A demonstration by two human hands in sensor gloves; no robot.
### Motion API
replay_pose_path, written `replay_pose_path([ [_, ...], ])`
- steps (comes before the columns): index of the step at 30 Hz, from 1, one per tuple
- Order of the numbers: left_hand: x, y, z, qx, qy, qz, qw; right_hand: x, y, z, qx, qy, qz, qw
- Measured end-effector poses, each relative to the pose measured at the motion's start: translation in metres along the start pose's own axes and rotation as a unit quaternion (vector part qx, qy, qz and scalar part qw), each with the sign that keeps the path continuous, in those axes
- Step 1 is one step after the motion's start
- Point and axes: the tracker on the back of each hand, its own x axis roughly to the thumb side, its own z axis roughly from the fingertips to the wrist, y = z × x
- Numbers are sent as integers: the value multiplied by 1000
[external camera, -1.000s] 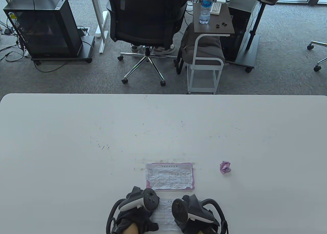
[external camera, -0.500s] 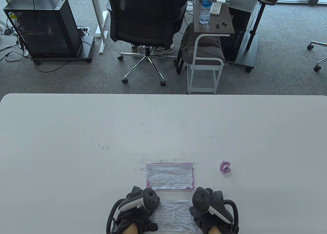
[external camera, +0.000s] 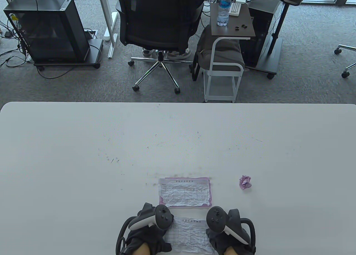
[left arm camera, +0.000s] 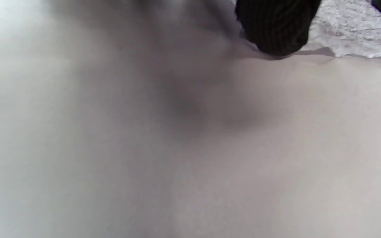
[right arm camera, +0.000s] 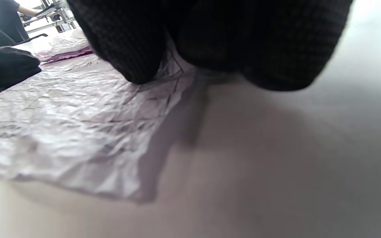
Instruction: Flatten crumpled invoices and stack
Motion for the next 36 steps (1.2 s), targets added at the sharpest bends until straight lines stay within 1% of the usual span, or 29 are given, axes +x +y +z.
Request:
replay_pose_path([
  [2, 0, 0, 0, 0, 0, 0, 1000, 1, -3, 1, -4, -4, -4, 1000],
  [4, 0, 0, 0, 0, -1, 1, 1000, 1, -7, 2, -15, -10, -25, 1000],
  [7, 0, 0, 0, 1, -1, 1, 1000, 0, -9, 4, -7, -28, -61, 998],
  [9, 0, 0, 0, 1, -1, 2, 1000, -3, -11, 4, -26, -39, -88, 995],
  [12, -1, 0, 0, 1, 0, 1, 1000, -10, -16, 5, -63, -46, -160, 984],
  [15, 0, -1, 0, 1, 1, 0, 1000, -16, -22, 9, -107, -44, -225, 968],
  [20, 0, -1, -1, 2, 5, -6, 1000, -18, -29, 12, -118, -57, -288, 949],
  [24, 0, -2, -1, 4, 7, -7, 1000, -18, -33, 15, -144, -74, -288, 944],
  [25, 0, -2, -1, 5, 7, -5, 1000, -16, -35, 17, -159, -82, -283, 942],
  [27, 0, -2, 0, 6, 5, -1, 1000, -11, -41, 21, -191, -105, -240, 946],
  [29, -2, 1, 2, 12, -4, 16, 1000, -6, -50, 28, -232, -131, -171, 948],
  [31, -7, 7, 7, 38, -29, 62, 997, 0, -59, 34, -253, -150, -114, 949],
  [33, -14, 14, 15, 84, -67, 129, 986, 3, -64, 41, -267, -168, -101, 944],
  [35, -22, 21, 25, 142, -109, 190, 965, 5, -70, 46, -279, -180, -135, 933],
  [36, -27, 23, 30, 178, -135, 230, 947, 4, -73, 50, -289, -184, -165, 925],
])
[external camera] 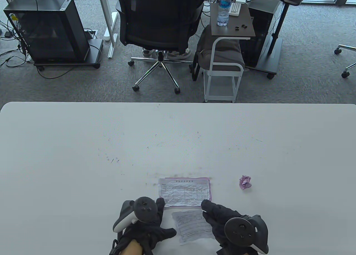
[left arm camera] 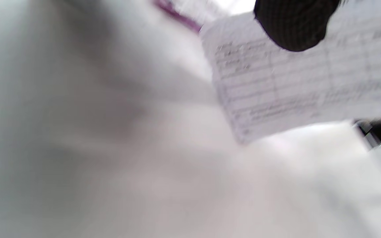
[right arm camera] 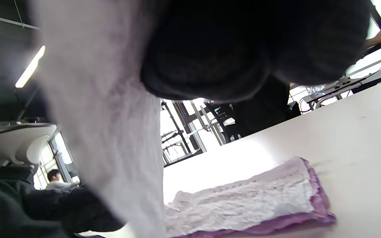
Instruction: Flatten crumpled invoices and stack
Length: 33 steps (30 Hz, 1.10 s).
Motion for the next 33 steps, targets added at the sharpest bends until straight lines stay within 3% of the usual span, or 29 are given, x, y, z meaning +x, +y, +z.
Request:
replay_pose_path([
  [3, -9, 8, 5, 54, -76, 140, 986, -2, -10, 1, -33, 25, -96, 995],
  [4, -14, 7, 5, 54, -108, 214, 969, -4, -13, 3, -43, 42, -149, 987],
  [8, -20, -3, -2, -37, -172, 382, 907, -17, -17, 7, -78, 112, -267, 954],
  [11, -11, -9, -5, -61, -186, 411, 890, -27, -14, 10, -73, 158, -308, 935],
  [13, -5, -10, -5, -51, -189, 405, 893, -31, -13, 11, -73, 163, -299, 938],
  [17, -1, 0, 2, 23, -200, 359, 911, -37, -12, 11, -75, 171, -274, 943],
  [21, 1, 9, 8, 82, -218, 338, 912, -40, -10, 11, -69, 176, -268, 945],
  [33, 13, 18, 15, 131, -201, 199, 950, -44, -4, 6, -13, 141, -202, 969],
])
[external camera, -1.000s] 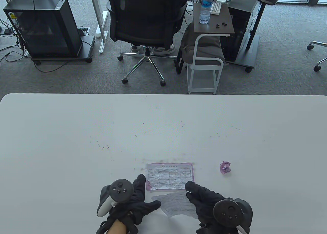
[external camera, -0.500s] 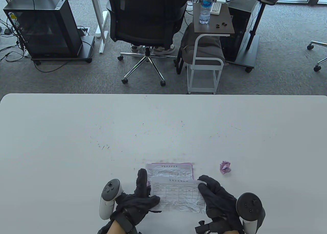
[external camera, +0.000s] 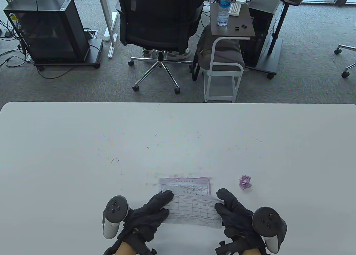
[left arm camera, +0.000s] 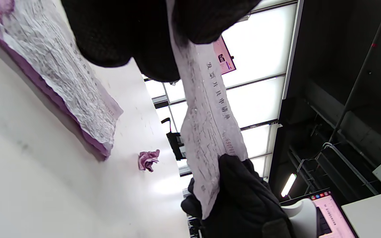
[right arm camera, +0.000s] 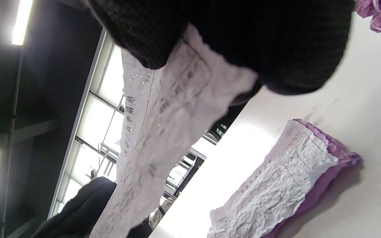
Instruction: Flatten crumpled invoices and stack
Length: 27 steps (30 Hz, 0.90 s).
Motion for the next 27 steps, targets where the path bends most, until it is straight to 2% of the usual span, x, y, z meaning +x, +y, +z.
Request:
replay_pose_path([
  [8, 8, -8, -1, -5, 21, -136, 991, 4, 7, -1, 33, 12, 107, 994],
  [15, 7, -18, -6, -39, 53, -161, 985, 7, 11, -5, 29, 25, 178, 983],
  [18, 13, -17, -7, -45, 63, -167, 983, 18, 13, -6, 43, 21, 200, 979],
  [23, 27, -10, -16, -47, 67, -236, 968, 36, 16, -20, 49, 2, 255, 966],
  [27, 23, -7, -28, -41, 78, -269, 959, 33, 22, -39, 51, 15, 281, 958],
])
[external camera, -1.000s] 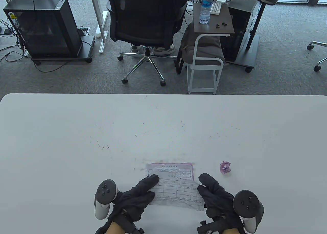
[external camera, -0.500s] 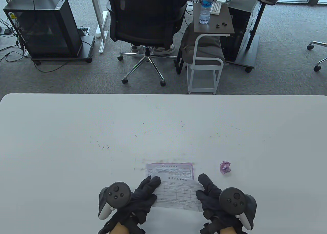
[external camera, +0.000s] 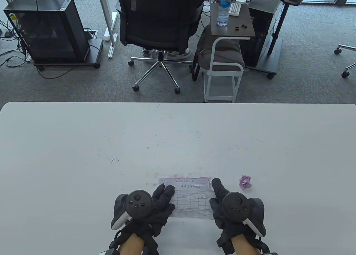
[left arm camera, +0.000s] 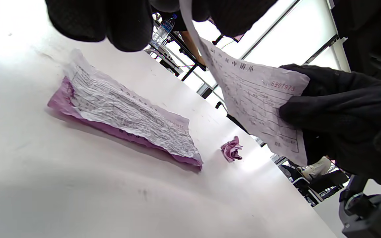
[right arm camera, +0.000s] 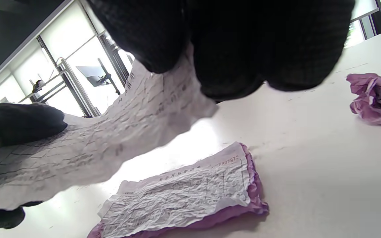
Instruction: Flatten crumpled invoices and stack
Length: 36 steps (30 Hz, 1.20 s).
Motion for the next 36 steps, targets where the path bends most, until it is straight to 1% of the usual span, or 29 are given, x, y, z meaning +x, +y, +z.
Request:
replay_pose_path([
  [4, -15, -5, -16, -9, 21, -23, 999, -4, 15, -21, 12, 16, 17, 1000],
  [9, -34, -10, -38, -32, 48, -58, 997, -10, 38, -49, 48, 44, 38, 997],
  [12, -41, -14, -48, -55, 64, -67, 994, -15, 50, -62, 70, 59, 53, 994],
  [15, -48, -16, -53, -60, 68, -97, 991, -17, 61, -70, 84, 70, 63, 992],
  [17, -51, -19, -56, -70, 76, -103, 989, -17, 68, -74, 88, 75, 71, 991],
  [20, -53, -23, -59, -85, 84, -133, 984, -16, 78, -78, 101, 73, 106, 987],
  [25, -53, -28, -64, -107, 96, -163, 976, -11, 92, -79, 108, 64, 160, 979],
  [31, -57, -31, -66, -116, 111, -191, 968, -6, 96, -81, 115, 63, 198, 971],
  [36, -64, -28, -63, -126, 158, -176, 963, -3, 99, -80, 119, 64, 238, 962],
])
